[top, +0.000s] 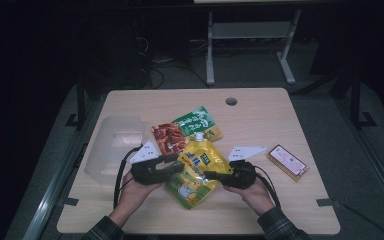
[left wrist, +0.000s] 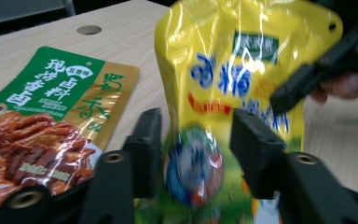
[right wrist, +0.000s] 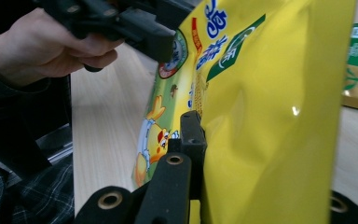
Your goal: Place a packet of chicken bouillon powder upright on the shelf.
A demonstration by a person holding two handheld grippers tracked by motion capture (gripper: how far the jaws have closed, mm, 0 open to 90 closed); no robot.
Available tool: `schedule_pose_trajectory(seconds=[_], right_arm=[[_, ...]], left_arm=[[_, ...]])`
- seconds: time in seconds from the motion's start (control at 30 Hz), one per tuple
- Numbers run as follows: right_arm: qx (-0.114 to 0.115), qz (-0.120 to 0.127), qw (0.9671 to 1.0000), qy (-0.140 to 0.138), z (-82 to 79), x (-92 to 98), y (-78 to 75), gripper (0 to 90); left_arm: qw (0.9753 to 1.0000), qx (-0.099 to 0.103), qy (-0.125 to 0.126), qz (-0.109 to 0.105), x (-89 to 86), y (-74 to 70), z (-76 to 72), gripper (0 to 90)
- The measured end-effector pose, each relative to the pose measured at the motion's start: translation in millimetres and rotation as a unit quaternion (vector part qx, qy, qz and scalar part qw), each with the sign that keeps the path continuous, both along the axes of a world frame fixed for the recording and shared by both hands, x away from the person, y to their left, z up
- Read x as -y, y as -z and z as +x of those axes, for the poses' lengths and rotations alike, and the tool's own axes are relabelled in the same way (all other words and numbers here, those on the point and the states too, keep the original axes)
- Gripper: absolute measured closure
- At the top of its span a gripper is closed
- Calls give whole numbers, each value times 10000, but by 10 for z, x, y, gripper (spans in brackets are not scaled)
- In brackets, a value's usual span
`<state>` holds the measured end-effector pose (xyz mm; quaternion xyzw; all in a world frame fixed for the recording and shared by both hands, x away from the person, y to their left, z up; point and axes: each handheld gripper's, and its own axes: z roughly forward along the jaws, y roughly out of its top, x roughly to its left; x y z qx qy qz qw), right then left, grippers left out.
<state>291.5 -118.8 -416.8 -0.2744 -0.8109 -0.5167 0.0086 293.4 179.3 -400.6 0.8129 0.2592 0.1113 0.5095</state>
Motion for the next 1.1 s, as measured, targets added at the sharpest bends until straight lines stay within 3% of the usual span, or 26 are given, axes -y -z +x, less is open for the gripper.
schedule_pose_trajectory(seconds=[0.17, 0.4, 0.5, 0.7, 0.93, 1.1], right_arm=[[159, 1, 9998, 118, 24, 129, -69, 891], [154, 50, 9995, 278, 57, 258, -145, 899], [195, 12, 9993, 310, 66, 286, -194, 900], [330, 1, 9987, 377, 74, 301, -282, 900], [352, -84, 9985, 404, 122, 254, -337, 900], [454, -101, 9982, 381, 195, 215, -422, 900]], left_arm=[[9997, -9, 165, 202, -14, -1, -55, 387], [9961, -437, 528, 563, 33, 131, -134, 246], [9943, -521, 638, 674, 54, 191, -187, 212], [9903, -728, 799, 879, 99, 332, -290, 173], [9846, -723, 1083, 1165, 167, 443, -296, 169], [9843, -757, 1101, 1155, 189, 492, -278, 170]])
